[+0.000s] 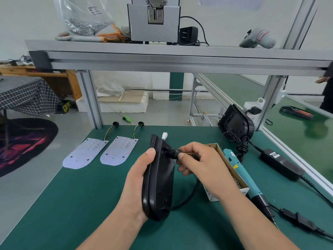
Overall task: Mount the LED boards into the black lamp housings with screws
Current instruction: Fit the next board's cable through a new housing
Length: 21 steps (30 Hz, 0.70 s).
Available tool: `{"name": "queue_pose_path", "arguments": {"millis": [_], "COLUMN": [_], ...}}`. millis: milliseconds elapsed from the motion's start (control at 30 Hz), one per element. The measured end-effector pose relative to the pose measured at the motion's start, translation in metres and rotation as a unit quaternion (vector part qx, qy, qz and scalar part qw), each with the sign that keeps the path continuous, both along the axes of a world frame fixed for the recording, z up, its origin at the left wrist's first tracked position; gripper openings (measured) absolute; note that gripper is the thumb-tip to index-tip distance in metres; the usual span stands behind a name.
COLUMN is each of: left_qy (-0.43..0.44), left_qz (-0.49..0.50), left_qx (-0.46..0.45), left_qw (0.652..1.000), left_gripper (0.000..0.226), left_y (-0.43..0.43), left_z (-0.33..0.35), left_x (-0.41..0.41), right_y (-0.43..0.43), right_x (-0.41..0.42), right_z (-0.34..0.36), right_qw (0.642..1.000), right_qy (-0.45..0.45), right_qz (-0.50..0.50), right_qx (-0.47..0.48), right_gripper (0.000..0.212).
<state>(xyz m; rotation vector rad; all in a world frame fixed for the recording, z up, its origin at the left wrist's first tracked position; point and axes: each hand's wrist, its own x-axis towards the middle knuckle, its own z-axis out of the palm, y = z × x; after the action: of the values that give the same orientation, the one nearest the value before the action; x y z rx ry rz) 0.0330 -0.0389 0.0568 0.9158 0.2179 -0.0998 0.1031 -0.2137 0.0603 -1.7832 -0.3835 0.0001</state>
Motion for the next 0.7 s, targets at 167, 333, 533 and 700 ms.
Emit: {"name": "queue_pose_path", "arguments": {"millis": [167,333,533,700], "left_qy": [0.007,0.007,0.007,0.000], "left_qz": [-0.003,-0.001,-0.002,0.009], "left_qx": [0.001,0.001,0.014,0.017], "left_qw": [1.000,1.000,1.000,1.000], "left_gripper": [0.061,0.061,0.061,0.080], "left_y": [0.000,-0.001,-0.003,-0.001], "left_z": [0.002,0.001,0.002,0.001], "left_x": [-0.002,-0.002,-0.002,0.002], "right_y": [-0.004,0.001,0.003,0.006], "right_x": [0.000,-0.001,0.001,0.000], "right_z": [-0.003,-0.005,-0.006,-0.013], "right_qw": [0.992,0.995,0.998,0.995], "right_qy": [-0.063,-0.069,-0.044,-0.079], "right_qz": [-0.017,-0.020,-0.034,-0.059], "right_qx": [-0.106,-0.067,-0.015,-0.026], "right_gripper": [0.017,0.026,0.016,0.017]}}
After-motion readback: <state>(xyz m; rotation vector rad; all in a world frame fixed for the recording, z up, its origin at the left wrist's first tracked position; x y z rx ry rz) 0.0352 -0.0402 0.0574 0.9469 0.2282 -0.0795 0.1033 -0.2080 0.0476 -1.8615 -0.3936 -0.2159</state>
